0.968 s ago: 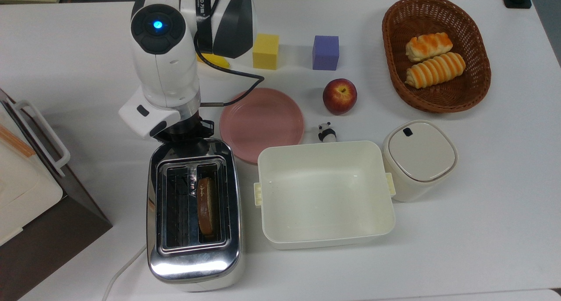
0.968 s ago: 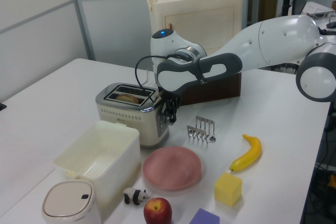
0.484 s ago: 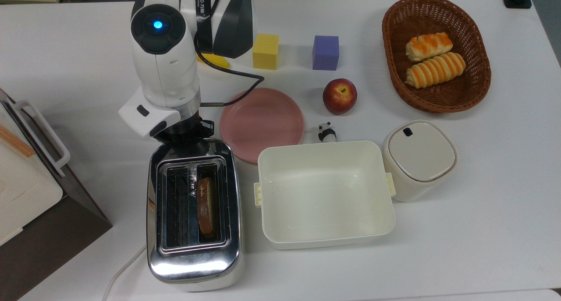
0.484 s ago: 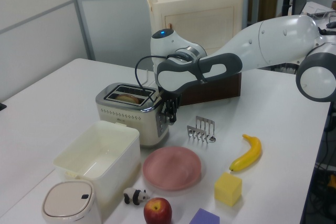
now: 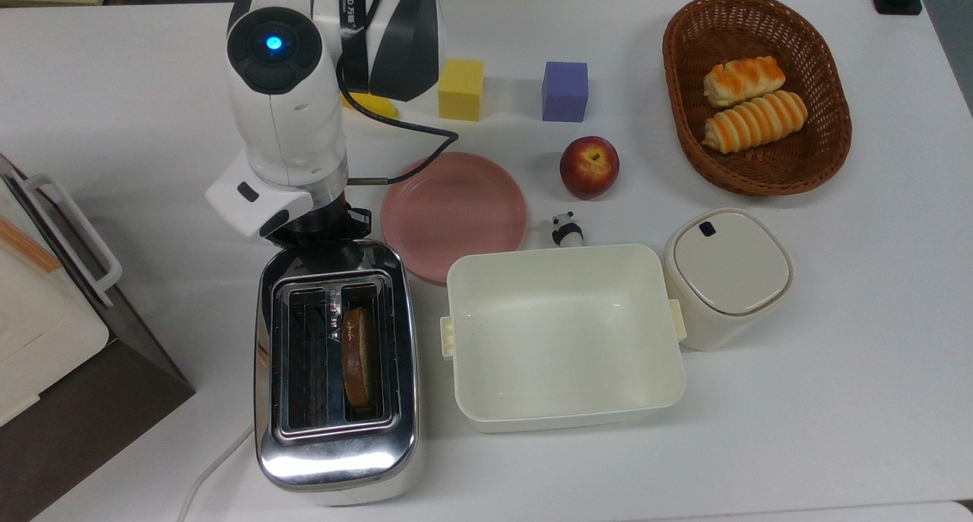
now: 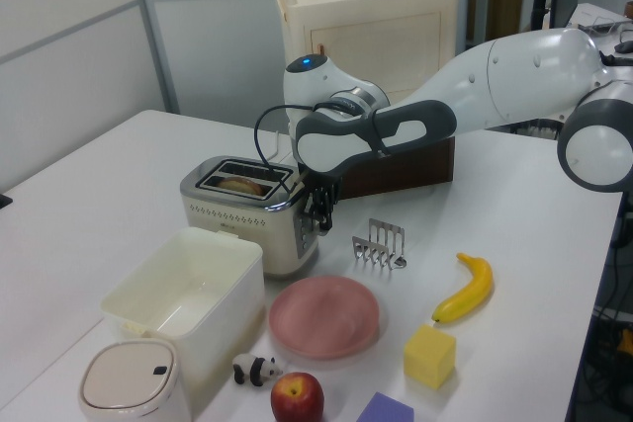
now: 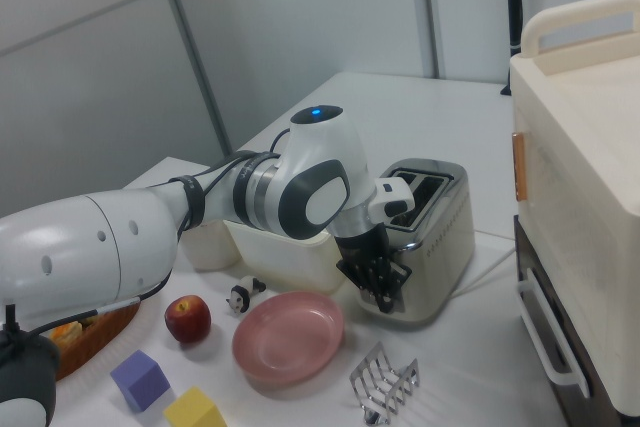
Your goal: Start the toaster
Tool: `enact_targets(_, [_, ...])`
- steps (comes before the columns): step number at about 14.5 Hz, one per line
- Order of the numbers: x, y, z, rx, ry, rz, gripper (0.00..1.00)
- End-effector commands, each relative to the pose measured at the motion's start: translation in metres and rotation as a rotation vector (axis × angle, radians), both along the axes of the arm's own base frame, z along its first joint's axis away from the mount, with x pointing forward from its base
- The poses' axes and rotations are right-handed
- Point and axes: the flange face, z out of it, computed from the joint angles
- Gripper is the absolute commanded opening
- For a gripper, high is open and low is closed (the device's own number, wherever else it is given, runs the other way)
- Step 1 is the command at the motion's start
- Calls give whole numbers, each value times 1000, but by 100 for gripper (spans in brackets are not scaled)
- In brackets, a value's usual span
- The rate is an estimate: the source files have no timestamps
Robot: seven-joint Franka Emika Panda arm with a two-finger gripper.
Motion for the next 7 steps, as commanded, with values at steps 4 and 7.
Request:
enact_targets(4, [-2,-1,-12,-19,2,17,0])
enact_targets(7, [-4,-2,14,-21,-32,10,26])
